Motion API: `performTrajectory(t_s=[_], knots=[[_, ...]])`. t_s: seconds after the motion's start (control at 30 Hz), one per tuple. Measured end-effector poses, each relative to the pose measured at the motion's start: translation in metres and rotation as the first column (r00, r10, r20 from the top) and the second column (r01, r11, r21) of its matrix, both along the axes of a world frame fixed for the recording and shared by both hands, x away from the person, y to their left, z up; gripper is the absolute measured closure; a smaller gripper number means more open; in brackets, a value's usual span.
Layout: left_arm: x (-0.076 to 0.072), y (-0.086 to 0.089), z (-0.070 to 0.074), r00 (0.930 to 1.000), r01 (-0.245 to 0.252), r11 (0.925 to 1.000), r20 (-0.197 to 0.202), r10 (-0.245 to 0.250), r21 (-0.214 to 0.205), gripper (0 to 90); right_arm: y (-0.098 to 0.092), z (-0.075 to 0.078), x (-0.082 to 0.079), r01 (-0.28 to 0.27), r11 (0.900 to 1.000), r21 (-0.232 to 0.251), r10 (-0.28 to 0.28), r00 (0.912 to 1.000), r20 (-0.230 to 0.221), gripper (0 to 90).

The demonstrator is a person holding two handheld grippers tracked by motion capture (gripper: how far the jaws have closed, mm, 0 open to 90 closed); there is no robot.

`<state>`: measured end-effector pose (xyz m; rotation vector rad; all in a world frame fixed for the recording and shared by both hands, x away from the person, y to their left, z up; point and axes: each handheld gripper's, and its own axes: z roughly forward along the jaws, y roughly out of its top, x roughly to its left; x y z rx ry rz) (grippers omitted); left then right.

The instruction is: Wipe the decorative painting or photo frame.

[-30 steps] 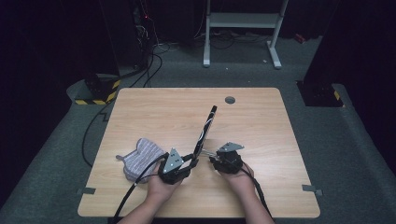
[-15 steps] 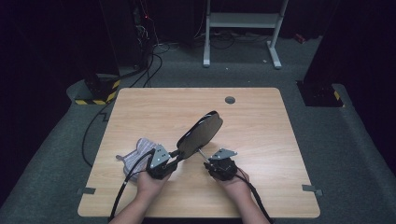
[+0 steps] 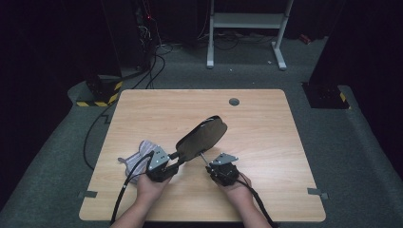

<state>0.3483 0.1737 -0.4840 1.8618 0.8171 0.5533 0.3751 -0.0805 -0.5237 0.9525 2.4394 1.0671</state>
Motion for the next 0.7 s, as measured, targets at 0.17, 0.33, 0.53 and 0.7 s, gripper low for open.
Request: performTrajectory(t_s=[0.17, 0.33, 0.53, 0.7], knots=[[-0.005, 0.0, 0.0, 0.9994, 0.035, 0.9989, 0.002, -0.035, 0.031, 57.9, -0.002, 0.0, 0.002, 0.02, 0.9998, -0.005, -0.02, 0.9998, 0.003, 87.0], [-0.011, 0.005, 0.001, 0.9987, 0.05, 0.998, -0.016, -0.049, 0.039, 54.7, -0.004, 0.0, 0.004, 0.031, 0.9994, -0.014, -0.03, 0.9995, 0.008, 88.3], [-0.021, 0.023, 0.008, 0.9964, 0.072, 0.9974, -0.046, -0.071, 0.005, 50.1, -0.006, 0.001, 0.005, 0.022, 0.9995, -0.021, -0.022, 0.9997, 0.011, 88.3], [-0.026, 0.053, 0.015, 0.9994, -0.002, 0.9996, -0.034, 0.003, 0.03, 47.9, -0.01, 0.002, 0.005, 0.018, 0.9993, -0.032, -0.018, 0.9998, 0.01, 88.2]])
